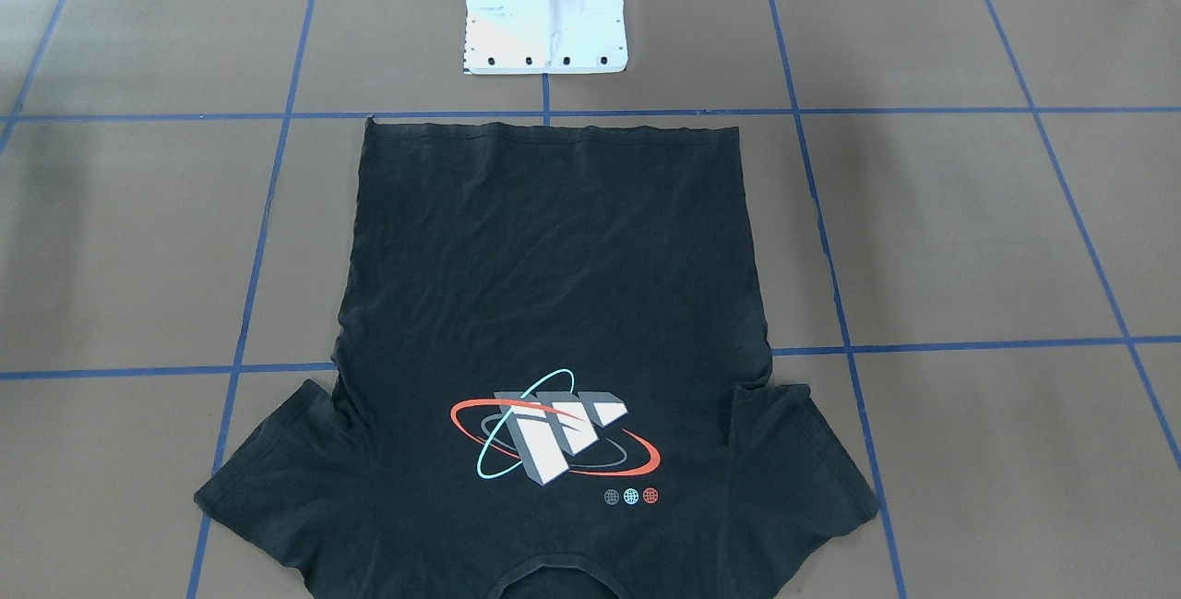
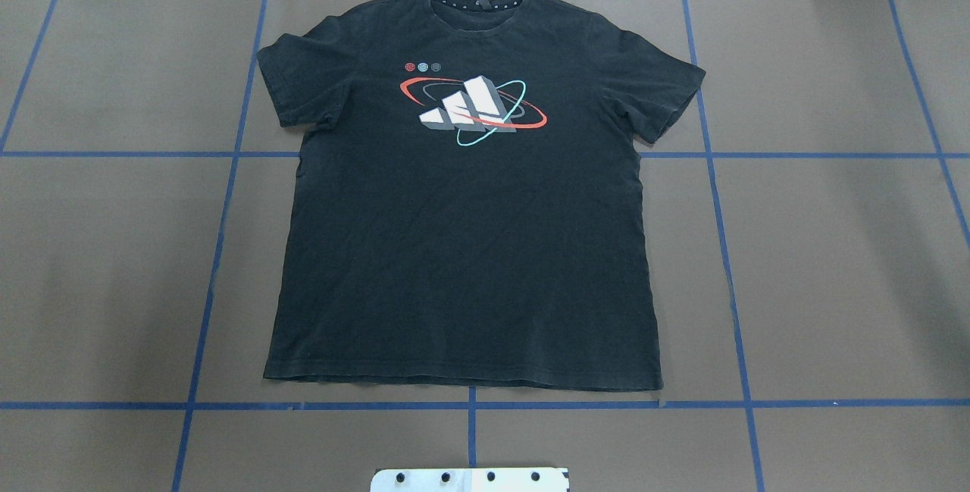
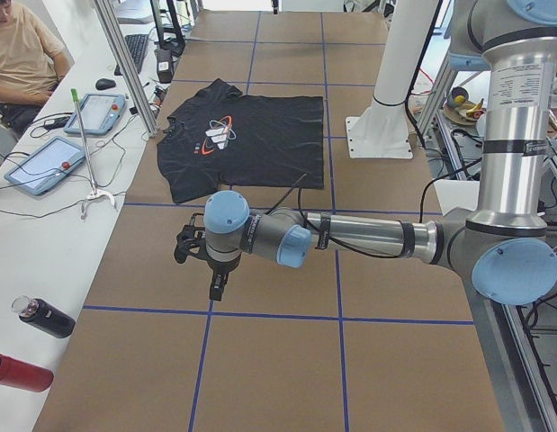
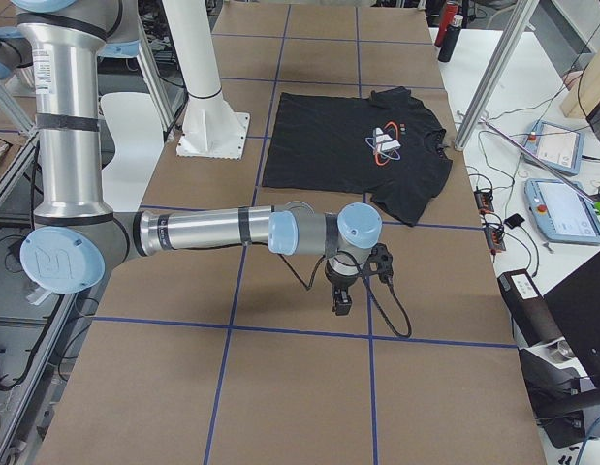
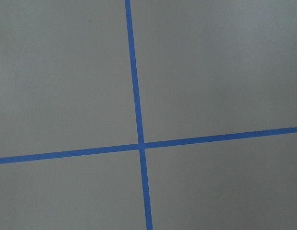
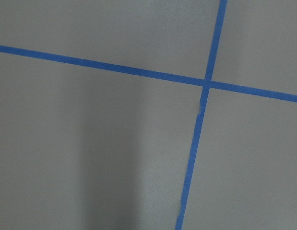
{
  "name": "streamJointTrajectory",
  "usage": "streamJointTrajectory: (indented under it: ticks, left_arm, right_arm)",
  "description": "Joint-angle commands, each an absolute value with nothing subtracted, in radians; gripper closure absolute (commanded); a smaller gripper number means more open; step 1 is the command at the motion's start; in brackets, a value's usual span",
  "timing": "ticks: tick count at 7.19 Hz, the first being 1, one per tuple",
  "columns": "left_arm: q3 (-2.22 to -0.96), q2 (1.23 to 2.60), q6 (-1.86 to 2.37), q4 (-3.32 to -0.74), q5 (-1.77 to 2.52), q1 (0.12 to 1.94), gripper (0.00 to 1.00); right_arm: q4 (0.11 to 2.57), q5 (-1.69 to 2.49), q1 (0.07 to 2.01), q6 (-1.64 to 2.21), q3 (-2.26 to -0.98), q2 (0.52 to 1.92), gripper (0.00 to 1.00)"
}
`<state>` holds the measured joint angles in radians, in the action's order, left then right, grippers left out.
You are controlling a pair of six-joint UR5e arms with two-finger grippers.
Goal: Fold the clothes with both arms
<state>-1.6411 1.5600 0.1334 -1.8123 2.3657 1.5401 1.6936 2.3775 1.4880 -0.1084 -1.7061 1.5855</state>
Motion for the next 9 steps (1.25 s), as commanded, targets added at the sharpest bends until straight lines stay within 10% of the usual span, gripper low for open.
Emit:
streamJointTrajectory:
  ticks: [1, 9]
  left_arm:
    - [-1.681, 1.548, 0.136, -1.806, 2.358, 1.540, 0.00]
    - [-1.718, 1.545, 0.135, -1.822, 2.411, 1.525, 0.00]
  right_arm:
    - [1.694, 2.378, 1.488, -0.100, -1.710, 1.586, 0.00]
    - [1.631, 2.391, 1.352, 0.192, -1.686, 1.410, 0.00]
